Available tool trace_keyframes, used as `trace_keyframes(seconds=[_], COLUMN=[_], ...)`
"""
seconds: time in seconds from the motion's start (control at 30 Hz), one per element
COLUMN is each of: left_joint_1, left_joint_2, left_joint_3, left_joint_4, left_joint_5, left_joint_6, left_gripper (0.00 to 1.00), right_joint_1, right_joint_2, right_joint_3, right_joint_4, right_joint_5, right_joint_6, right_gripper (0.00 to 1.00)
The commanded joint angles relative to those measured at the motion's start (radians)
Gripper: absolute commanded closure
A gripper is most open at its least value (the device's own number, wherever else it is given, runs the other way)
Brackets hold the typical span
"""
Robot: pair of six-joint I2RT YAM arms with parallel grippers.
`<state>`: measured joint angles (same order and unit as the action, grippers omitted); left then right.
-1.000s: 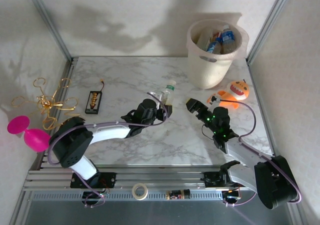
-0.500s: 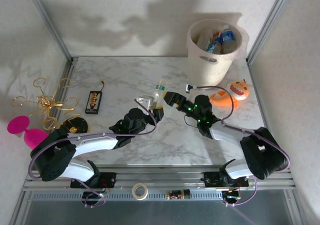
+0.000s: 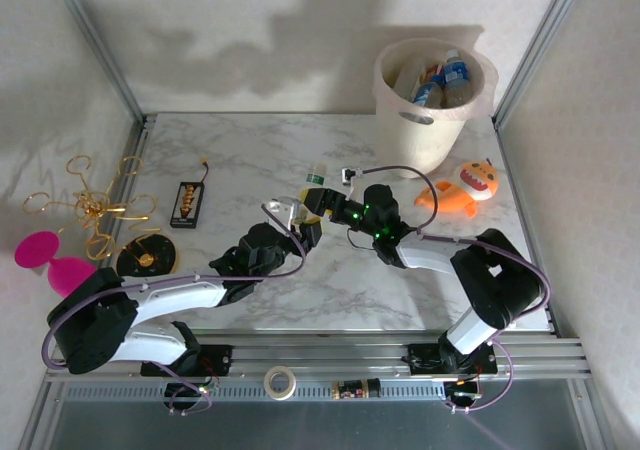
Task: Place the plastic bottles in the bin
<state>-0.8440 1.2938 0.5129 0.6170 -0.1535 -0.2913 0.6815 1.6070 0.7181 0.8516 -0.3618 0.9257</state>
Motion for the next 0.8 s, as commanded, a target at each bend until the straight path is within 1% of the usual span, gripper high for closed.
trace_keyframes(seconds=[0.0,0.17,0.23,0.27,0.4,0.43,0.57,0.73,0.77], left_joint_1=[-0.012,-0.015,-0.016,-0.016,-0.015,-0.016,-0.015,-0.013,-0.013], left_joint_2=[-0.030,-0.037,-0.039,-0.040,-0.055,-0.059,-0.088,-0.132,-0.140], left_joint_3=[-0.005,-0.007,-0.006,-0.005,-0.008,-0.009,-0.022,-0.050,-0.055], left_joint_4=[0.030,0.026,0.019,0.015,0.007,0.006,0.019,0.046,0.047], left_joint_5=[0.006,0.020,0.022,0.020,-0.004,-0.007,-0.021,-0.042,-0.048], left_joint_6=[0.008,-0.002,-0.003,-0.005,-0.016,-0.018,-0.028,-0.041,-0.043], left_gripper=[0.51,0.49,0.45,0.41,0.22,0.19,0.10,0.01,0.01], right_joint_1=[0.005,0.005,0.006,0.006,0.006,0.006,0.000,-0.035,-0.046], right_joint_2=[0.025,0.027,0.024,0.021,0.005,0.000,-0.026,-0.058,-0.063], right_joint_3=[0.020,0.013,0.009,0.005,-0.010,-0.013,-0.018,0.029,0.038], right_joint_4=[0.054,0.065,0.066,0.067,0.067,0.064,0.041,-0.076,-0.094], right_joint_5=[-0.020,-0.031,-0.030,-0.027,-0.009,-0.001,0.022,0.046,0.050], right_joint_6=[0.010,0.004,0.001,-0.001,-0.012,-0.017,-0.053,-0.110,-0.119], right_gripper=[0.26,0.40,0.44,0.46,0.48,0.49,0.49,0.50,0.50])
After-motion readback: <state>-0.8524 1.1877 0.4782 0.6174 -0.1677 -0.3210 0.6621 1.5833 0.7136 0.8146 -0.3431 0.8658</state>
